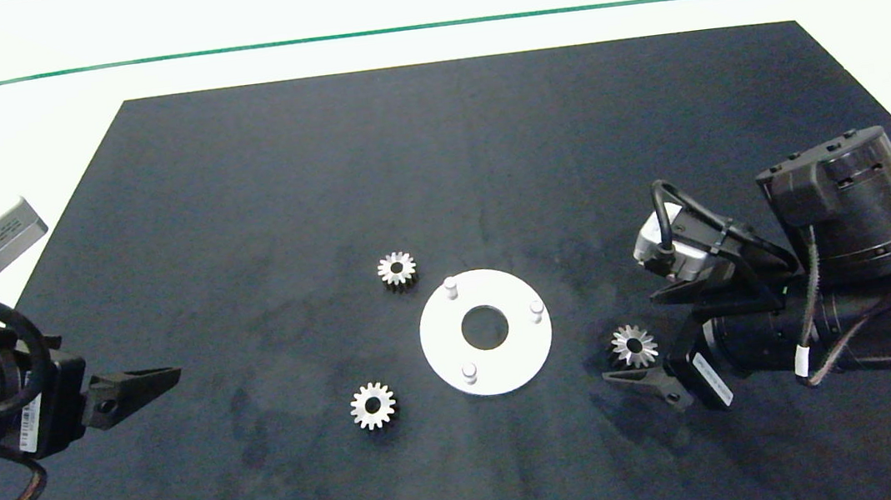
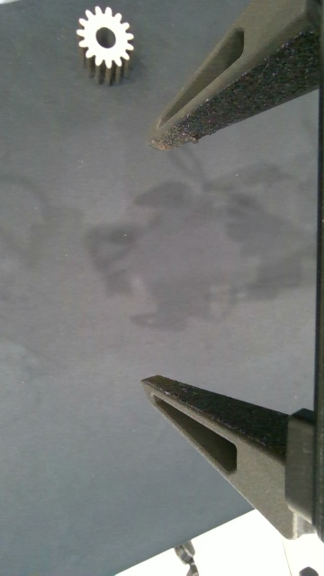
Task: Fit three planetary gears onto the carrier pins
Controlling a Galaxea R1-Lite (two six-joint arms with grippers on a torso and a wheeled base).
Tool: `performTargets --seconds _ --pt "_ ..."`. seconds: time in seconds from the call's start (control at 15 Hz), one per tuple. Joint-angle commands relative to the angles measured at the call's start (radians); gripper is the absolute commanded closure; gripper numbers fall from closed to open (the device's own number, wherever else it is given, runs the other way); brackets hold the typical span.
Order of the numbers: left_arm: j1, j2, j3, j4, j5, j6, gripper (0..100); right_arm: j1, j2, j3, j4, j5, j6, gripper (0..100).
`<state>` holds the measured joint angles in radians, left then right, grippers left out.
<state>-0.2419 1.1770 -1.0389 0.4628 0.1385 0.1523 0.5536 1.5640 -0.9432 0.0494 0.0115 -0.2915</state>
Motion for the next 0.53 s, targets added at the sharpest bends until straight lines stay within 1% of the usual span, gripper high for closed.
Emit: performTargets --seconds 0.07,0.2,0.27,0.53 --pt "-0.002 -0.004 0.000 0.000 0.001 0.000 0 -0.011 0.028 0.000 0.000 0.001 -0.002 0" --pt "-0.017 0.000 0.000 0.000 0.001 0.000 0 -0.011 0.037 0.003 0.003 -0.001 -0.005 0" --pt "-0.022 -0.002 0.002 0.000 0.001 0.000 0 -0.011 0.037 0.004 0.003 -0.007 -0.005 0" --pt "-0.020 -0.007 0.002 0.000 0.001 0.000 0 -0.011 0.053 0.003 0.001 -0.016 -0.005 0"
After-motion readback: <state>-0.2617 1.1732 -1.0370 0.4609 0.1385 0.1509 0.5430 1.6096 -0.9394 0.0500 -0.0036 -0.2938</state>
